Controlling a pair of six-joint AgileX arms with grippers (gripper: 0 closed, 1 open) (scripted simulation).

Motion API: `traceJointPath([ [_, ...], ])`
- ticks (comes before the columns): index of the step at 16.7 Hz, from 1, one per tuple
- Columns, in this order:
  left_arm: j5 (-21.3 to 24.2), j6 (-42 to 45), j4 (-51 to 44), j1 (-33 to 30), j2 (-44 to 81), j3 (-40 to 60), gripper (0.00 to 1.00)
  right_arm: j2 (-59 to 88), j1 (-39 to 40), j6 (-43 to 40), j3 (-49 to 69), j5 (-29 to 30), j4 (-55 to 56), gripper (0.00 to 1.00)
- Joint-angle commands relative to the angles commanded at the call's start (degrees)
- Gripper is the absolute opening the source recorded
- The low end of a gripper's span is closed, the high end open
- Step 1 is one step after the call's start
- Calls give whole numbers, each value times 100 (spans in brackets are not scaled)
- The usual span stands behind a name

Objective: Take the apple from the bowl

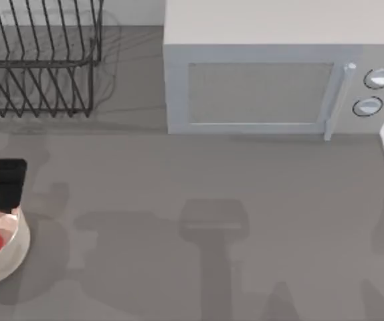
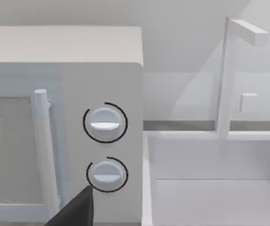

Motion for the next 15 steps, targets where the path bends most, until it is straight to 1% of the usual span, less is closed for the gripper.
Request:
traceJointPath([
  [4,0,5,-440,-4,647,453,100,0,0,0,0,0,0,100],
  [10,0,5,-419,6,654,430,100,0,0,0,0,0,0,100],
  [12,0,9,-216,6,763,283,100,0,0,0,0,0,0,100],
  [15,1,18,533,9,1050,-102,100,0,0,0,0,0,0,100],
])
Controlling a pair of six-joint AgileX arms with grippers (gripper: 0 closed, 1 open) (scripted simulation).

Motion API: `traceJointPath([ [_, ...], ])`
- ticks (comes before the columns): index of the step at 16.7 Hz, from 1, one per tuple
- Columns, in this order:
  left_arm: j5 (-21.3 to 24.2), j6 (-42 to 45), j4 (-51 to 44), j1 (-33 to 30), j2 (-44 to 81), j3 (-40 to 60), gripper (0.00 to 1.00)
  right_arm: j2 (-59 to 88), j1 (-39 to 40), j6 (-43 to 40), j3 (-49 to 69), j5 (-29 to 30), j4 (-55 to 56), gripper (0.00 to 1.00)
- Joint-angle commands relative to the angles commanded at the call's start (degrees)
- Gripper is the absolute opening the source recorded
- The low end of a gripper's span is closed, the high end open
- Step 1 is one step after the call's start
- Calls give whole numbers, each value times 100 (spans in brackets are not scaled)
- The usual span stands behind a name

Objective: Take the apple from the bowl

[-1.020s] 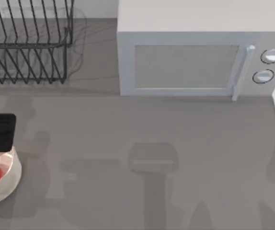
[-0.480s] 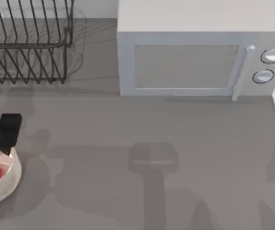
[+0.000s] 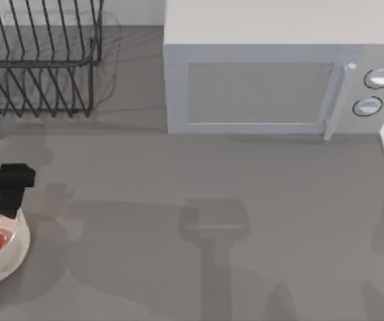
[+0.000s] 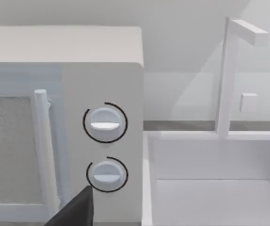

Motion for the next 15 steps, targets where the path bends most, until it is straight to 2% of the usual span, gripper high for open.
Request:
traceJointPath([
  [4,1,14,995,3,415,-557,100,0,0,0,0,0,0,100],
  [9,1,17,1145,4,498,-674,100,0,0,0,0,0,0,100],
  [15,1,17,1145,4,498,-674,55,0,0,0,0,0,0,100],
])
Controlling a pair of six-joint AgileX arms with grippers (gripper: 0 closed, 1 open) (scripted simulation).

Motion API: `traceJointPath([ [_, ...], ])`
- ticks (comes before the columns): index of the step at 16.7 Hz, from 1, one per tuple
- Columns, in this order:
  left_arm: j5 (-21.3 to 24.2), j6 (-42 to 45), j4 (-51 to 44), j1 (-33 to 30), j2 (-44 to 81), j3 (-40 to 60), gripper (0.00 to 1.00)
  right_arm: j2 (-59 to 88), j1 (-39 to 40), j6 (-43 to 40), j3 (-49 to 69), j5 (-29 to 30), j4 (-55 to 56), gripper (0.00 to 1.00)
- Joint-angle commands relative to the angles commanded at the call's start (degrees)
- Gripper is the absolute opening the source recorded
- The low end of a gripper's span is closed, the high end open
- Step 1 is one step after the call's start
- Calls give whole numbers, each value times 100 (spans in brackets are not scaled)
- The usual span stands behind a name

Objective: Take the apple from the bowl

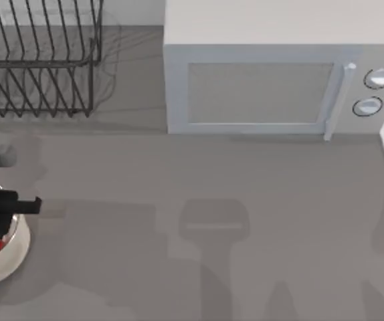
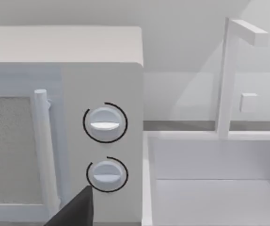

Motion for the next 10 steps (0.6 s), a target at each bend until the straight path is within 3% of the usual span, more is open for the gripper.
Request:
traceJointPath([
  [7,0,0,0,0,0,0,2,0,0,0,0,0,0,100],
  [10,0,0,0,0,0,0,0,0,0,0,0,0,0,100],
])
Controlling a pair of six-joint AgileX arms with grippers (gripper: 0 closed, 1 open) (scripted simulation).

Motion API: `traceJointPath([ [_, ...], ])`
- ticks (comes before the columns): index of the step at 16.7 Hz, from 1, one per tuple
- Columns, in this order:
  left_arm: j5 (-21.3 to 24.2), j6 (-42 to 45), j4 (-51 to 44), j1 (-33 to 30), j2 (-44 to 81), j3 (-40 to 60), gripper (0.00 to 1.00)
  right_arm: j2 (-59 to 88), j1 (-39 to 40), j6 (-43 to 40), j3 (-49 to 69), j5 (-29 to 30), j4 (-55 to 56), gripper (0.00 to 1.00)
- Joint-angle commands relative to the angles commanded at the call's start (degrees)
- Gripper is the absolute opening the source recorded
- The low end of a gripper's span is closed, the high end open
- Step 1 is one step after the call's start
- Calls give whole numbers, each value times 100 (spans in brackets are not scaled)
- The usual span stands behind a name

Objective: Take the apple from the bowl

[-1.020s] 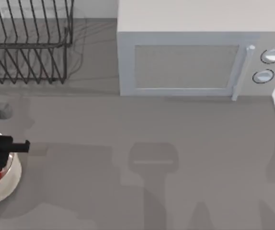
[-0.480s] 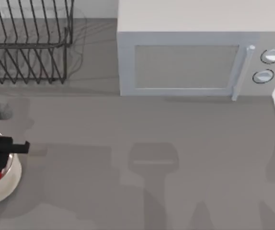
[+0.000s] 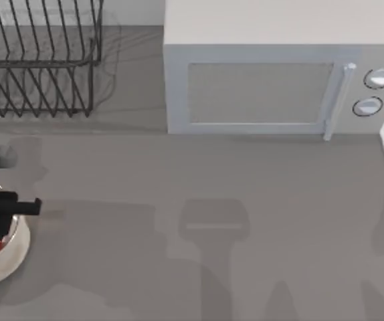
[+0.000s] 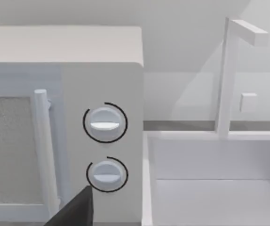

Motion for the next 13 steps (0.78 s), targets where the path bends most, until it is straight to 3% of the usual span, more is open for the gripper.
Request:
traceJointPath([
  [8,-80,237,-338,38,-421,135,0,0,0,0,0,0,0,100],
  [13,-82,223,-1590,19,-325,1376,0,0,0,0,0,0,0,100],
])
